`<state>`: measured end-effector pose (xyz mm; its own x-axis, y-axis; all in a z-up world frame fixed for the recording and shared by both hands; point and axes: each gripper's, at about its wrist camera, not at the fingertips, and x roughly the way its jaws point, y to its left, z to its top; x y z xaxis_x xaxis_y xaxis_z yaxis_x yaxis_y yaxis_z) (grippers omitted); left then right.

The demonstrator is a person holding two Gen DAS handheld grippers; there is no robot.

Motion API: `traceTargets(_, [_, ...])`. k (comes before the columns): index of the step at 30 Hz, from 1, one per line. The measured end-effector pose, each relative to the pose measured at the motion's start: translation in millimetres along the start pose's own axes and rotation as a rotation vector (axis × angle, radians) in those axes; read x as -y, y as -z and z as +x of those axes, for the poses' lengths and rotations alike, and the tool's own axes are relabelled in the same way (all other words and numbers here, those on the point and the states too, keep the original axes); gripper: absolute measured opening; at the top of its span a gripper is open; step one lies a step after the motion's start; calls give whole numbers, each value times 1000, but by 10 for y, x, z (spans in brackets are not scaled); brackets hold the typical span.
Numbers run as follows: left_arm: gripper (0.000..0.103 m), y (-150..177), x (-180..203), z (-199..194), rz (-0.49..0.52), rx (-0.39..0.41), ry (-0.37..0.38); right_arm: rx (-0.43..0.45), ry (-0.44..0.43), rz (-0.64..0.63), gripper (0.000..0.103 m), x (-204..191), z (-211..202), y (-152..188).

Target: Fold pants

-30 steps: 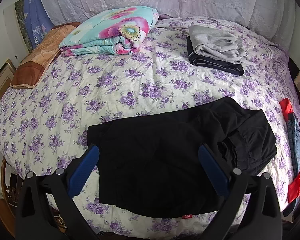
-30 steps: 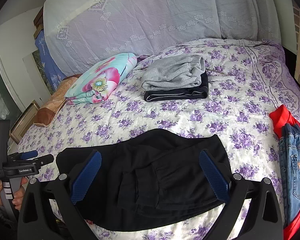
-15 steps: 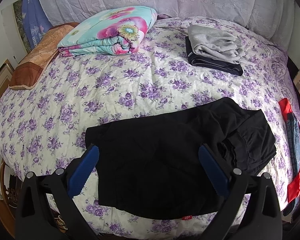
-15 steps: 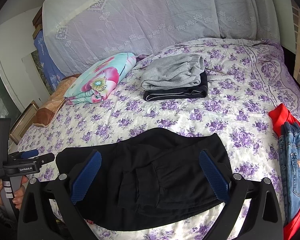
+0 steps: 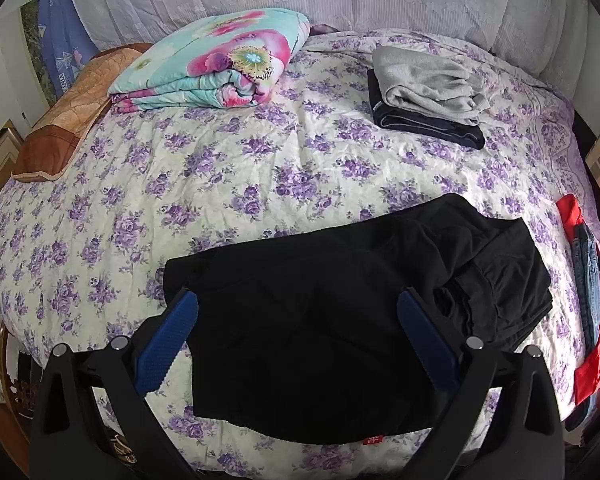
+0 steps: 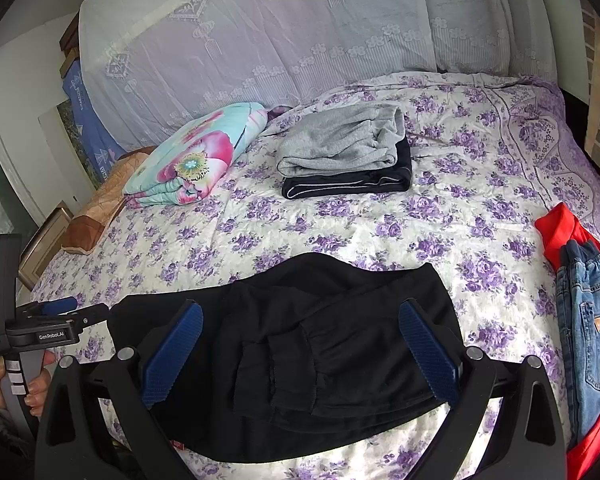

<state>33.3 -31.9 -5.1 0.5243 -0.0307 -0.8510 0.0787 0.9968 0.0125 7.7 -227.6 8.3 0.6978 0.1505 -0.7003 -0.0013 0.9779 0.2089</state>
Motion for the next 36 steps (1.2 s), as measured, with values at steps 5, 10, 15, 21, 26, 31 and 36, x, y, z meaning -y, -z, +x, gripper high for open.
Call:
traceTargets(5, [98, 2, -3, 32, 0, -5, 1, -15, 0, 1, 99, -13, 53, -18])
traceTargets(10, [98, 7, -41, 72, -5, -19, 3, -32, -3, -1, 99, -34, 108, -37])
traceTargets(15, [98, 41, -233, 157, -64, -70, 16, -84, -14, -75, 99, -104, 267, 34])
traceTargets(21, [98, 383, -801, 431, -252, -230, 53, -137, 88, -448, 99, -456, 645, 540])
traceTargets(26, [98, 708, -1072, 540, -317, -327, 34, -149, 120, -763, 99, -821, 895, 1065])
traceTargets(31, [98, 918, -1143, 603, -330, -394, 43, -170, 143, -863, 98, -949, 1170, 1351])
traceTargets(36, [98, 1049, -1100, 733, -310, -439, 117, -255, -16, -559, 52, -600, 1254, 1109])
